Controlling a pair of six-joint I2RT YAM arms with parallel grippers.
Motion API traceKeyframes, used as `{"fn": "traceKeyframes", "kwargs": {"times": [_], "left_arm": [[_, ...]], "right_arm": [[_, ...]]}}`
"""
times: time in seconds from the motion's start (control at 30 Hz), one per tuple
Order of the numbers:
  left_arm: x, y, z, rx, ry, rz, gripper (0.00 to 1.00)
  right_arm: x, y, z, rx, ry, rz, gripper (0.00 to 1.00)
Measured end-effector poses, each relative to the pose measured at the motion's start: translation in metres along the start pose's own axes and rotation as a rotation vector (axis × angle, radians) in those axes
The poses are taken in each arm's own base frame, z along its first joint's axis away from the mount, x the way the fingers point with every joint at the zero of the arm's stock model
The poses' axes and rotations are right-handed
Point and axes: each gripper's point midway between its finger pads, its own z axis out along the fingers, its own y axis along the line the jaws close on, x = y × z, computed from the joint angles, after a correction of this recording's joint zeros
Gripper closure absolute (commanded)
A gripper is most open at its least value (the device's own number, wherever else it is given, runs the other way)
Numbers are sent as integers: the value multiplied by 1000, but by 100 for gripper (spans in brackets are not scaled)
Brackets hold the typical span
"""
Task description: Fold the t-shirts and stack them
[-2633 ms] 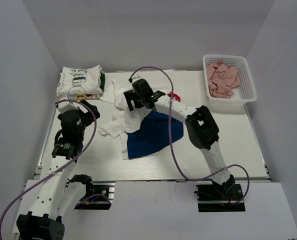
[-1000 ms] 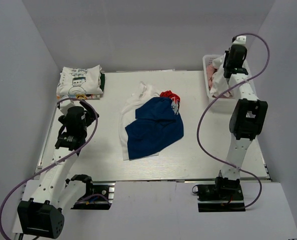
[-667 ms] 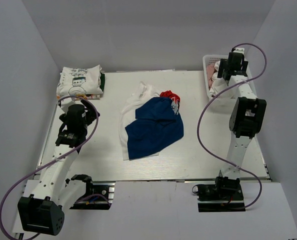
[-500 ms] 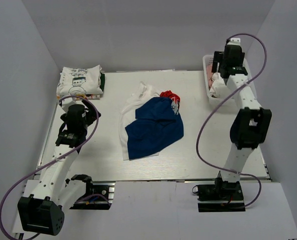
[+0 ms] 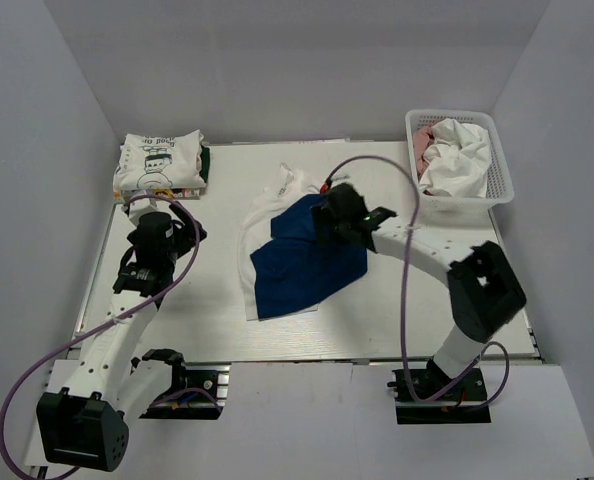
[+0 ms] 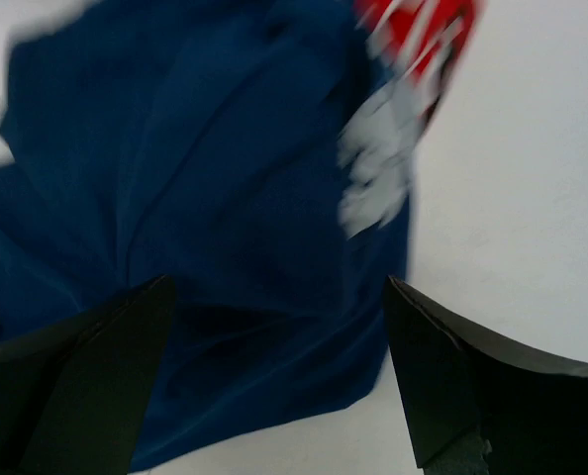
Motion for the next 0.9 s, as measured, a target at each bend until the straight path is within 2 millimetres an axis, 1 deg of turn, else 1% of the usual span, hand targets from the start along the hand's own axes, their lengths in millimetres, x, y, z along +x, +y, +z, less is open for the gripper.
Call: {"fn": "traceKeyframes", "kwargs": {"times": [0.1, 0.13, 0.17, 0.2, 0.23, 0.27, 0.3, 0.33, 0.37, 0.43, 0.5, 0.57, 0.6, 0.63, 0.67, 0.7, 0.77, 0.83, 0.9], "left_arm": [[4, 1, 0, 3, 14, 3, 0], [5, 0, 0, 6, 15, 3, 0], [5, 0, 0, 8, 14, 2, 0], [5, 0, -1, 10, 13, 1, 0], [5, 0, -1, 12, 11, 1, 0], [6, 1, -2, 13, 12, 1, 0], [6, 1, -3, 13, 11, 1, 0], [5, 1, -3, 14, 9, 1, 0], [5, 1, -4, 15, 7, 0, 0], [3, 1, -5, 17, 2, -1, 0], [2, 2, -6, 16, -6, 0, 0], [0, 2, -8, 16, -14, 2, 0], [-1, 2, -8, 15, -19, 2, 0], [-2, 3, -9, 14, -24, 1, 0], [-2, 4, -10, 13, -28, 1, 0], [-3, 4, -10, 12, -31, 2, 0], [-2, 5, -10, 9, -33, 6, 0], [-2, 6, -10, 4, -34, 9, 0], [-2, 7, -9, -1, -32, 12, 0]], "right_arm": [[60, 26, 20, -16, 147, -61, 10], [73, 33, 24, -22, 175, -79, 10], [83, 39, 27, -28, 198, -95, 10], [85, 40, 27, -31, 202, -94, 10], [92, 46, 30, -39, 212, -106, 15], [90, 49, 31, -47, 201, -103, 20], [88, 50, 32, -54, 190, -101, 42], [85, 53, 34, -65, 174, -104, 76], [81, 55, 35, -74, 158, -97, 100], [72, 57, 37, -83, 125, -76, 100], [62, 55, 35, -75, 93, -62, 100], [46, 50, 26, -58, 42, -57, 100], [34, 48, 19, -51, 8, -52, 100], [20, 46, 10, -47, -32, -50, 100], [1, 44, -2, -45, -85, -46, 100], [-19, 40, -14, -38, -137, -35, 100], [-65, 30, -43, -23, -258, -3, 100], [-116, 13, -76, 9, -386, 40, 100], [-167, -10, -109, 51, -519, 85, 100]]}}
